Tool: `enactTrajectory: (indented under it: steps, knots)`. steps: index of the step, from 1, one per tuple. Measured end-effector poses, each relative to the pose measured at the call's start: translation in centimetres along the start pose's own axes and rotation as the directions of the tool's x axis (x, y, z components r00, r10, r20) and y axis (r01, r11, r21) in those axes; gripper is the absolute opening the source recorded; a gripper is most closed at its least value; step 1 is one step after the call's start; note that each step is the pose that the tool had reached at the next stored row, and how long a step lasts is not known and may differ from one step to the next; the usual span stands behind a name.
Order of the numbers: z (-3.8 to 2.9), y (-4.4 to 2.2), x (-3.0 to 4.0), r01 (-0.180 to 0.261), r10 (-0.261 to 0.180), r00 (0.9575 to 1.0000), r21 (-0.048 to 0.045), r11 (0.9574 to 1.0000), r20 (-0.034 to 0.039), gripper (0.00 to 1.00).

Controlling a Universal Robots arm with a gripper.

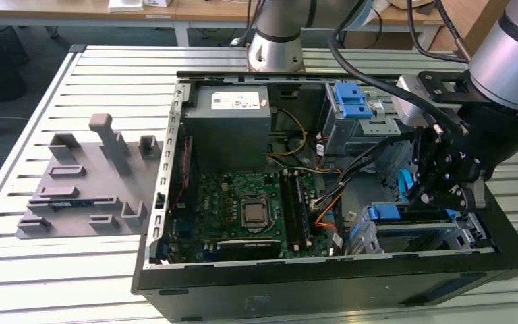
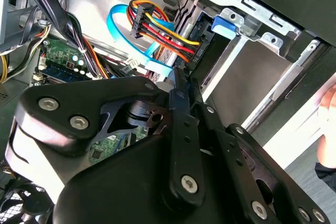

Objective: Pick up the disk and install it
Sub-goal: 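Insert the second disk wire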

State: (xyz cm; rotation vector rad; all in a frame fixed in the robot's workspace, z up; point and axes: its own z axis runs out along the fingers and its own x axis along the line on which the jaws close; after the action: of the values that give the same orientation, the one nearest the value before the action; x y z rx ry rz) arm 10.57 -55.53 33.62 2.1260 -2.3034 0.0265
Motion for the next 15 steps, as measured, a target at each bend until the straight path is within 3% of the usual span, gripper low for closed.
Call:
enactTrajectory:
  steps: [15]
  knots:
    - [0.58, -0.25, 0.41, -0.002, 0.003, 1.0, -0.0036, 1.0, 0.006, 0.16]
